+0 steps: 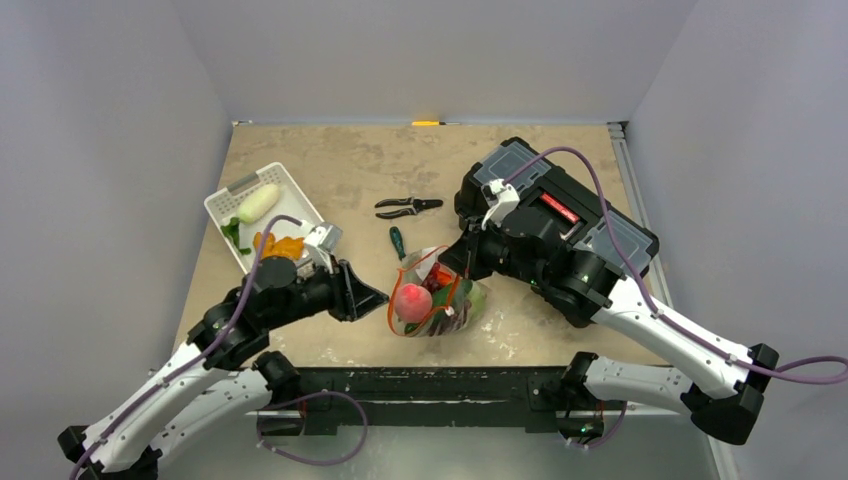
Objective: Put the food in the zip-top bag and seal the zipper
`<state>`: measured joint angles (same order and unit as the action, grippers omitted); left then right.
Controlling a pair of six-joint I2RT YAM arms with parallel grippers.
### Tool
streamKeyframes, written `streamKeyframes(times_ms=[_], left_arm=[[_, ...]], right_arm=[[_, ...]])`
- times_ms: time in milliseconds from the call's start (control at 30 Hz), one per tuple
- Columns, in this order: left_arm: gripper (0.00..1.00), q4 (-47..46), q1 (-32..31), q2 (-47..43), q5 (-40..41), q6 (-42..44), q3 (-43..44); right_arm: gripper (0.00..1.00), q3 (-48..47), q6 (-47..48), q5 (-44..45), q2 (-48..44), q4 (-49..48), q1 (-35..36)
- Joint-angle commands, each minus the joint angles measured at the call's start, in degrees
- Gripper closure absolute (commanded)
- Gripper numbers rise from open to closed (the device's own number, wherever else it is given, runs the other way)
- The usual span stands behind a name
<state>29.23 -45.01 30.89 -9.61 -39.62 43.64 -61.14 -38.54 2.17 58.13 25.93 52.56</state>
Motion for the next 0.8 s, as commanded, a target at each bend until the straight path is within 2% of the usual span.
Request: streamKeyframes(times_ms=[0, 67, 233, 333, 467, 633, 700, 767], left_arm=[[0.66, -1.93, 0.06, 1.88, -8.37, -10.47, -3.94], [0.66, -3.98, 0.05, 2.45, -10.31, -12.11, -5.65], [0.49, -15.63, -0.09, 3.50, -17.17, -17.58, -11.99], [0.48, -18.43, -0.47, 2.73, -17.78, -19.70, -15.13], [0.57, -18.24, -0.59, 1.89, -16.39, -21.06, -17.07], [0.62, -21.26, -0.54, 4.17, -16.16, -21.95, -17.28], [0.71, -22.07, -0.54, 5.53, -15.77, -21.82, -16.58], [0.88, -24.30, -0.58, 6.36, -15.67, -21.86, -15.62]], right_arm=[[1.00, -2.72, 0.07, -0.89, -0.74, -7.23, 0.00], [1.00, -2.47, 0.02, -1.26, -0.93, -7.52, 0.00], [1.00, -0.95, -0.51, -1.67, -1.72, -8.88, 0.05], [1.00, -0.50, -0.81, -1.98, -1.84, -9.49, 0.04], [1.00, -0.20, -0.90, -2.00, -2.05, -9.97, 0.05], [1.00, -0.14, -1.00, -1.98, -1.63, -10.49, 0.02], [1.00, -0.15, -1.01, -3.32, -1.45, -10.66, 0.00], [1.00, 0.01, -1.01, -3.51, -1.20, -10.74, 0.07]])
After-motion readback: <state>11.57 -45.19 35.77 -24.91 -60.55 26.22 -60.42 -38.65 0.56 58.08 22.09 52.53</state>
